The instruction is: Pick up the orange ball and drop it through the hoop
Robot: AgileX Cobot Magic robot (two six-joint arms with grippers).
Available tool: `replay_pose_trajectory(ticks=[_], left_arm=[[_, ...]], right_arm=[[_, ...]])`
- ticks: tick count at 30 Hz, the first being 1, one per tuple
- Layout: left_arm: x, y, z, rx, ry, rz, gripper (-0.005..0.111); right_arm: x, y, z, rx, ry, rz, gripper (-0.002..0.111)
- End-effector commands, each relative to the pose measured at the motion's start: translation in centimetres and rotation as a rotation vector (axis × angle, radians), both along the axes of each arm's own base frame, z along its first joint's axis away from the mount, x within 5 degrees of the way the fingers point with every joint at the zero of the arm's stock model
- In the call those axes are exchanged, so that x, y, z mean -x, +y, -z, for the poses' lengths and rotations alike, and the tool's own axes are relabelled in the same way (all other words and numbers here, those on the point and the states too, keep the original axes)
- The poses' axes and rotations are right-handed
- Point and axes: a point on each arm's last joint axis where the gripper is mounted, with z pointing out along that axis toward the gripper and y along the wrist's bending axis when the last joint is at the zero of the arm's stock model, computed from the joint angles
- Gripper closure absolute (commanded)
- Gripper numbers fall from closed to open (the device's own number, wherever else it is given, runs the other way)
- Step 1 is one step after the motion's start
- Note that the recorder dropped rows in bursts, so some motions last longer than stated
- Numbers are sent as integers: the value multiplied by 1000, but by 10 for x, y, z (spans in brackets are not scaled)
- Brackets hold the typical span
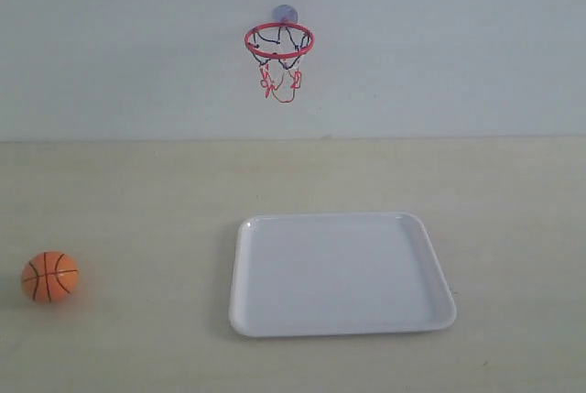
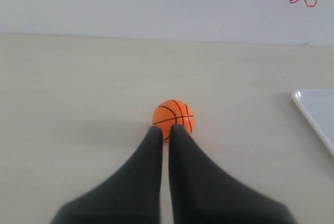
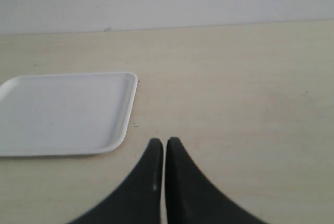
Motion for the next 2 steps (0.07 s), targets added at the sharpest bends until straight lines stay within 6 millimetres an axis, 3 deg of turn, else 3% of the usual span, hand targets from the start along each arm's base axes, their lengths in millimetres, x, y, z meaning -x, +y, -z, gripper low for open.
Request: replay_pose_trajectory(ticks=[1, 2], left_arm=[[0, 0, 0, 13, -7, -3, 103], [0, 0, 0, 13, -7, -3, 103]], right_arm=[[0, 0, 0, 14, -9, 1, 107], [0, 0, 0, 14, -9, 1, 107]])
